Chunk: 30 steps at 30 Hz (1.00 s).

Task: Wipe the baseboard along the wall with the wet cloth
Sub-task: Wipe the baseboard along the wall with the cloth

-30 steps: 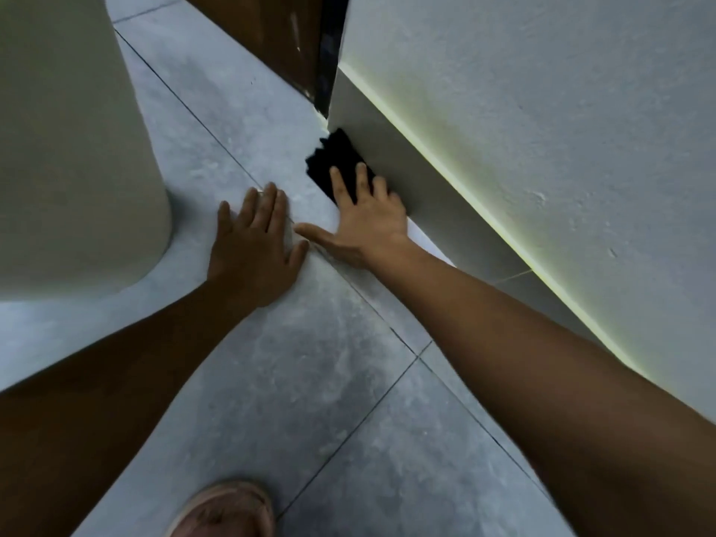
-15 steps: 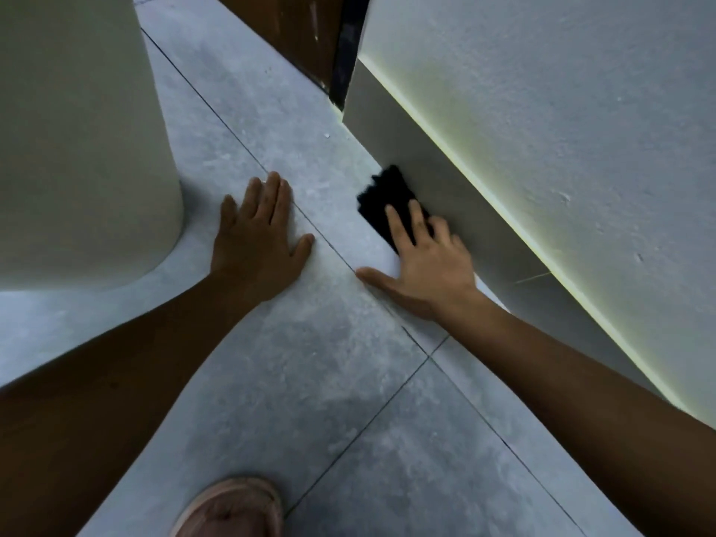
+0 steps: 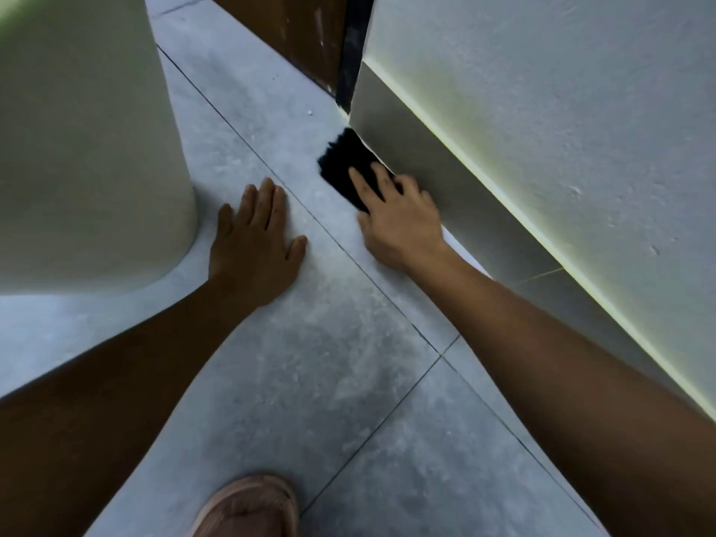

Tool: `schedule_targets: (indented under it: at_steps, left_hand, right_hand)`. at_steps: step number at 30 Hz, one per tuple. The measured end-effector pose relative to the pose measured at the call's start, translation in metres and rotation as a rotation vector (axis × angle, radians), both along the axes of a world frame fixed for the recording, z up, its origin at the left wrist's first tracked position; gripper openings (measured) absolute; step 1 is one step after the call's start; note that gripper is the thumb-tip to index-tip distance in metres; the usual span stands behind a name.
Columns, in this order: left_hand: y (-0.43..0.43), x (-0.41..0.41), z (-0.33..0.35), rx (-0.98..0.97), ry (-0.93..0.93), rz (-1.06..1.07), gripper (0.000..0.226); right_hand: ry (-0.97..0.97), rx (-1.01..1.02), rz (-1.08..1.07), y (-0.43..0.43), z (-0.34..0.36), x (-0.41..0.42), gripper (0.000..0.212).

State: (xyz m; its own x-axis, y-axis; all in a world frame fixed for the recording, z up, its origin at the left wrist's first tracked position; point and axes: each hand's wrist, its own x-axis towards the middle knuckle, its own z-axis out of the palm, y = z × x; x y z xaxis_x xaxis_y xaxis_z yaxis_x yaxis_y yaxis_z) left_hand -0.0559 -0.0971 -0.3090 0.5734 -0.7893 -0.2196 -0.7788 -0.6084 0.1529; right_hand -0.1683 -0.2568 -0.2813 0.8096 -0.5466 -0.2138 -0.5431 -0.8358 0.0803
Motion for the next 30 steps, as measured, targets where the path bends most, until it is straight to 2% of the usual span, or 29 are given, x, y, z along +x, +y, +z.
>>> schedule_targets:
  at_steps: [4, 7, 11, 15, 22, 25, 30]
  left_hand:
    - [0.007, -0.001, -0.001, -0.009, 0.001, -0.01, 0.071]
    - [0.007, -0.001, -0.001, -0.017, 0.009, -0.018, 0.071]
    - [0.01, -0.001, -0.002, -0.026, -0.002, -0.024, 0.071]
    - [0.014, 0.002, -0.002, -0.032, 0.008, -0.048, 0.069]
    - [0.025, 0.001, 0.0, -0.04, 0.02, -0.047, 0.067]
    - [0.028, -0.002, -0.002, -0.058, 0.02, -0.052, 0.067]
    - [0.027, -0.012, -0.002, -0.067, 0.034, -0.024, 0.067]
  right_hand:
    - [-0.009, -0.05, -0.028, 0.015, 0.005, -0.046, 0.059]
    - [-0.024, -0.059, -0.024, 0.001, 0.002, -0.013, 0.055]
    - [-0.062, 0.087, -0.031, -0.007, -0.016, 0.043, 0.059]
    - [-0.109, 0.103, -0.034, 0.001, -0.019, 0.059, 0.057]
    - [-0.195, 0.099, 0.141, 0.041, -0.019, -0.039, 0.055]
    - [-0.13, 0.084, 0.021, 0.028, -0.016, -0.057, 0.058]
    - [-0.125, 0.132, -0.174, 0.013, -0.018, -0.001, 0.058]
